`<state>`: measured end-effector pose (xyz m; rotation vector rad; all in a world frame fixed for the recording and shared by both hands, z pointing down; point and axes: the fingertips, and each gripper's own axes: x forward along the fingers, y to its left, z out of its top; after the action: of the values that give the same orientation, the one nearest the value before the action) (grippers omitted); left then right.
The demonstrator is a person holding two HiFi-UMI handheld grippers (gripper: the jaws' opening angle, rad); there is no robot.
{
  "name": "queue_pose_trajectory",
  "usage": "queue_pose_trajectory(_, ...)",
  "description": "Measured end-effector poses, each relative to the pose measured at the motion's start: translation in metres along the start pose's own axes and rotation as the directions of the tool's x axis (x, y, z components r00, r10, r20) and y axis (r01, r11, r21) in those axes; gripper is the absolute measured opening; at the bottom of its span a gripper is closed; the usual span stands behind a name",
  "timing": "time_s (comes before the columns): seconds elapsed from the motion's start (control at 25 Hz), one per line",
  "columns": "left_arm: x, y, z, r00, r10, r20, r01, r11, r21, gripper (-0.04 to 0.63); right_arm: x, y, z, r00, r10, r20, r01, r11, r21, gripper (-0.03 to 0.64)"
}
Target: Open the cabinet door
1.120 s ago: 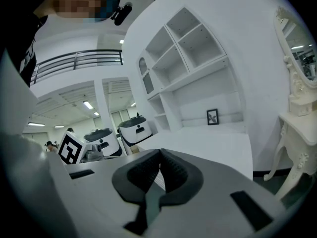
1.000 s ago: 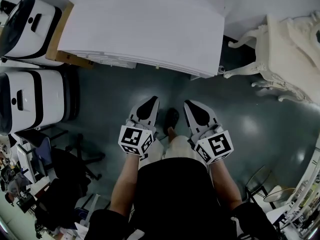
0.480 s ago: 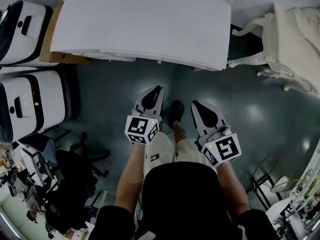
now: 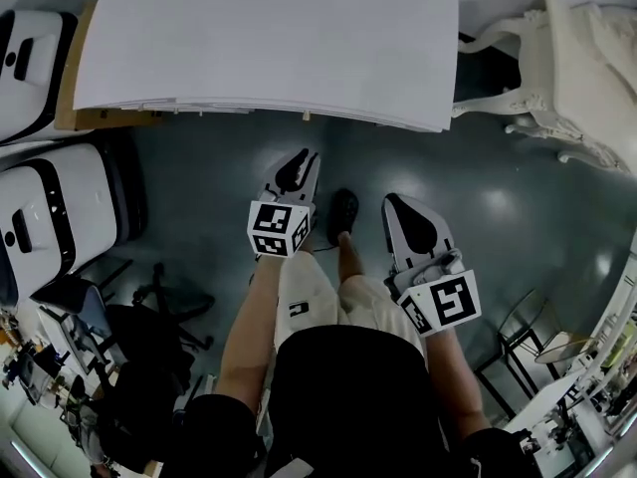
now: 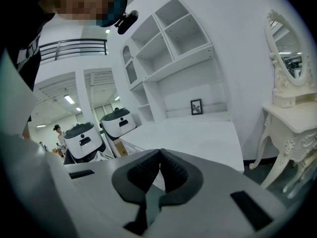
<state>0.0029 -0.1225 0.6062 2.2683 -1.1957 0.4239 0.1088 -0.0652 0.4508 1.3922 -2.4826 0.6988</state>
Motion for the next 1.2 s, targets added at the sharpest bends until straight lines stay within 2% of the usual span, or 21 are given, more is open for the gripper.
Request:
queue_pose_trajectory(0.32,0.039,0.031,-0.019,0.999,-0.002,-0.053,0.002,1.000,0.003,0.103,0.019,-0.007,-0.009,0.998,-0.054,-0.021,0.055,0.998,0.031,0.018)
queue_pose_trajectory(0.6,0.066,0.061,-0.047,0.995,-0.002,-0.103,-0.001,0.999,-0.032,0.123,0.037,0.000,-0.025,0.996,-0.071,-0.056,0.075,0.995,0.063,0.018)
queue_pose_trajectory(0.88,0.087,0.079,-0.055,0.992,0.011,-0.127,-0.018,0.999,-0.048,0.153,0.051,0.004,-0.029,0.995,-0.072,-0.075,0.077,0.994,0.074,0.018)
queue_pose_trajectory(1.2,0.103,0.088,-0.057,0.988,0.002,-0.154,-0.014,0.997,-0.080,0.156,0.061,0.007,-0.028,0.994,-0.080,-0.080,0.087,0.992,0.089,0.018)
